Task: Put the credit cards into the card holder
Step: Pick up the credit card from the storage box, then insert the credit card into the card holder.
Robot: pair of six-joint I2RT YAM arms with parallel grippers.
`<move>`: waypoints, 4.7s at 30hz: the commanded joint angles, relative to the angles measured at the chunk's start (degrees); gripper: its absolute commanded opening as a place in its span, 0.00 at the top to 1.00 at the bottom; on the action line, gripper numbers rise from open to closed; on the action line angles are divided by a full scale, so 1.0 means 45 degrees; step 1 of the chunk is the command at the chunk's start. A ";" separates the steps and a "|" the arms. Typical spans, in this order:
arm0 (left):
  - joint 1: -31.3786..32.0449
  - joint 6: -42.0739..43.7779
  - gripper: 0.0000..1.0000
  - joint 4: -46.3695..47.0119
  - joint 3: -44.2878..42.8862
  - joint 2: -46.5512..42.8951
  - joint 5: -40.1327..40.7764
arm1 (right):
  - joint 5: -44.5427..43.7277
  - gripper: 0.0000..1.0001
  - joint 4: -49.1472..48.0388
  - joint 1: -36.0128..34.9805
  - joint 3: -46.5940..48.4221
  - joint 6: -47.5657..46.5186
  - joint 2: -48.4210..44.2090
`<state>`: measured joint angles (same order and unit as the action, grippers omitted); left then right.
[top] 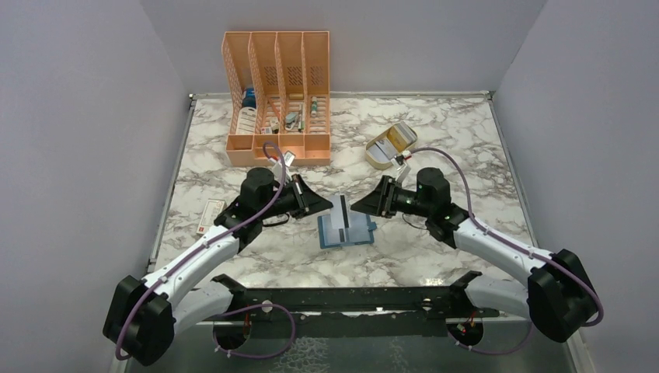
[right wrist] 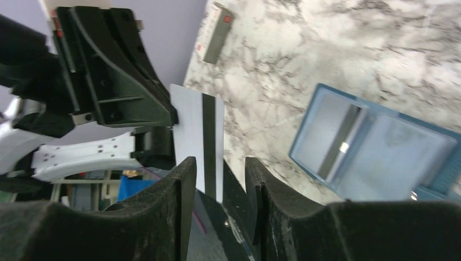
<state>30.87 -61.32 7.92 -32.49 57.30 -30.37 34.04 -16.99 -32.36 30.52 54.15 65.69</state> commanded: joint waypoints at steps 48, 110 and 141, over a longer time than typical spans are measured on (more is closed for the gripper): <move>-0.0020 0.2696 1.00 0.0607 -0.0660 0.6603 -0.1703 | -0.4046 0.73 0.5624 -0.0055 0.2631 -0.6851 0.5899; -0.0004 0.3885 1.00 -0.0759 -0.1848 0.8492 0.0399 | -0.3209 0.79 0.3792 -0.0055 0.0583 -0.4991 0.4483; 0.0693 0.2680 0.62 -0.0271 -0.1708 0.7730 0.0027 | -0.3046 0.67 0.5065 -0.0052 0.0404 -0.4774 0.2628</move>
<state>33.82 -50.74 10.44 -39.35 94.87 -30.83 19.75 1.80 -32.21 30.70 35.83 79.48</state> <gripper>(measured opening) 0.359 0.329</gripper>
